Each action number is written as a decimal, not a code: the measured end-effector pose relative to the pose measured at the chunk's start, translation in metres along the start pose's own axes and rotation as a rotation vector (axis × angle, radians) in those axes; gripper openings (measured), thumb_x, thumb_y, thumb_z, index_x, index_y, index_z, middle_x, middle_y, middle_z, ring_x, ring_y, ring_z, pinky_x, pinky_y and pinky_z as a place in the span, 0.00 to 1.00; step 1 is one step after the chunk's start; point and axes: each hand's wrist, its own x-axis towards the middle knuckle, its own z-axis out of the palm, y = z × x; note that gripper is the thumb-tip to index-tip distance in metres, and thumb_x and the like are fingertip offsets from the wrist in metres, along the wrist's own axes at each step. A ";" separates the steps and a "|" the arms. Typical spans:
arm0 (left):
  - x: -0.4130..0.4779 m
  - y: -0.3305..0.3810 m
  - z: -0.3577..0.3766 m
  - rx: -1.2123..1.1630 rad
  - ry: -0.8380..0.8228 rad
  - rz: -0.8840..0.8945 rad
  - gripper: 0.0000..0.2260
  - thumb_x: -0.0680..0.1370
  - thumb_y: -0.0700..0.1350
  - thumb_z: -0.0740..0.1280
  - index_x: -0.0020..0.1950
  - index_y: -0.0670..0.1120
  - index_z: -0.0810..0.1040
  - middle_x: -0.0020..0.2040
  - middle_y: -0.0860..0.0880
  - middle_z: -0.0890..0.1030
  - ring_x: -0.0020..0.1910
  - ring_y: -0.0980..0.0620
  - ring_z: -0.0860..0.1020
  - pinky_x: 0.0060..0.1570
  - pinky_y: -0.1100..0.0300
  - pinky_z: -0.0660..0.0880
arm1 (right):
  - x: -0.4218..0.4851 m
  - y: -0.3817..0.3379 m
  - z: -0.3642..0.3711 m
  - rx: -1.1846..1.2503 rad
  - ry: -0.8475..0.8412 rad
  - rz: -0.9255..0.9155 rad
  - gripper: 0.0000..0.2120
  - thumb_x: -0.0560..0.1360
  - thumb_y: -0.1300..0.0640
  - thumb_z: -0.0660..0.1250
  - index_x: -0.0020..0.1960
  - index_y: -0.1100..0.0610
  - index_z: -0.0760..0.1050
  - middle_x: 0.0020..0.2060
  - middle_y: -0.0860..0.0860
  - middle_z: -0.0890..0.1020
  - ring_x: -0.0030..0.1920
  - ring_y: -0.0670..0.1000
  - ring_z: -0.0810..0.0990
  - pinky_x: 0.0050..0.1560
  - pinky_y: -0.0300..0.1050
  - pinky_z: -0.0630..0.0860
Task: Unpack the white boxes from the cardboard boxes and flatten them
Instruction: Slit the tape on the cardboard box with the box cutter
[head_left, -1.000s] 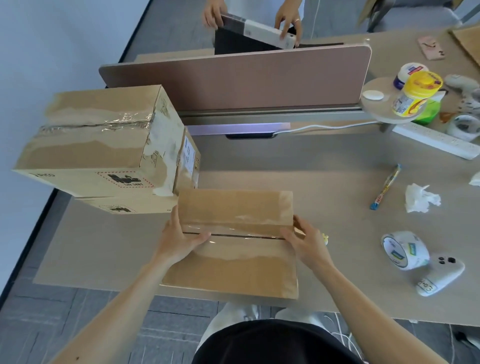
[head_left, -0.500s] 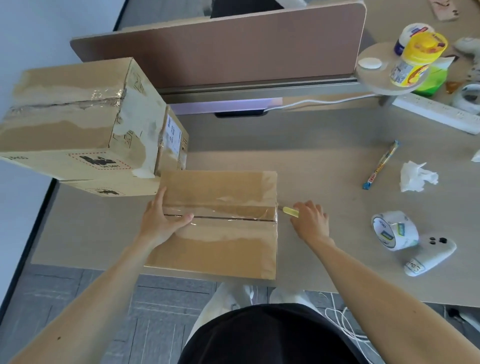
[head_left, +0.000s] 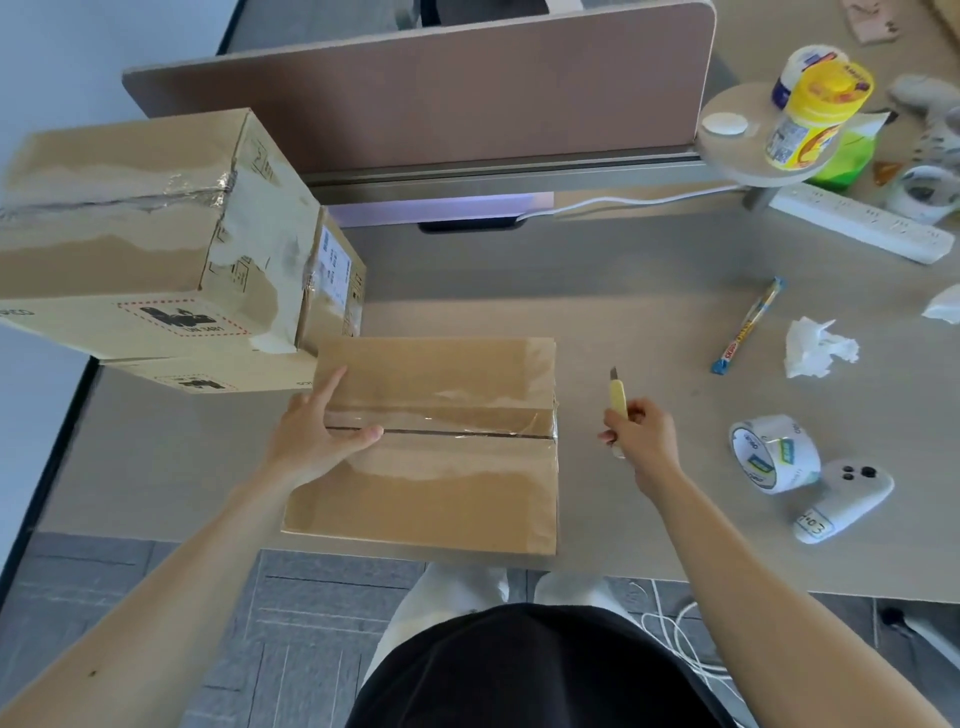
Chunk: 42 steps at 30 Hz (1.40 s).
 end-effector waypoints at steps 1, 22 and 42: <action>0.003 0.000 -0.002 0.009 -0.018 0.024 0.43 0.69 0.63 0.75 0.77 0.68 0.54 0.75 0.46 0.64 0.75 0.43 0.63 0.71 0.43 0.64 | -0.006 -0.008 -0.004 0.088 0.028 -0.024 0.04 0.77 0.62 0.67 0.50 0.60 0.74 0.39 0.56 0.82 0.30 0.50 0.81 0.35 0.44 0.76; 0.021 0.076 0.053 -0.061 -0.139 0.326 0.49 0.63 0.64 0.79 0.78 0.64 0.56 0.63 0.46 0.72 0.62 0.46 0.75 0.58 0.56 0.69 | -0.077 -0.074 0.026 -0.332 0.044 -0.368 0.12 0.82 0.52 0.61 0.43 0.54 0.78 0.28 0.44 0.66 0.28 0.43 0.62 0.32 0.40 0.59; 0.031 0.057 0.055 -0.457 -0.395 0.400 0.46 0.64 0.53 0.82 0.73 0.73 0.57 0.71 0.52 0.72 0.48 0.50 0.80 0.42 0.64 0.77 | -0.079 -0.101 0.070 -0.935 -0.318 -0.847 0.05 0.74 0.55 0.69 0.43 0.55 0.83 0.38 0.48 0.84 0.38 0.49 0.79 0.43 0.50 0.77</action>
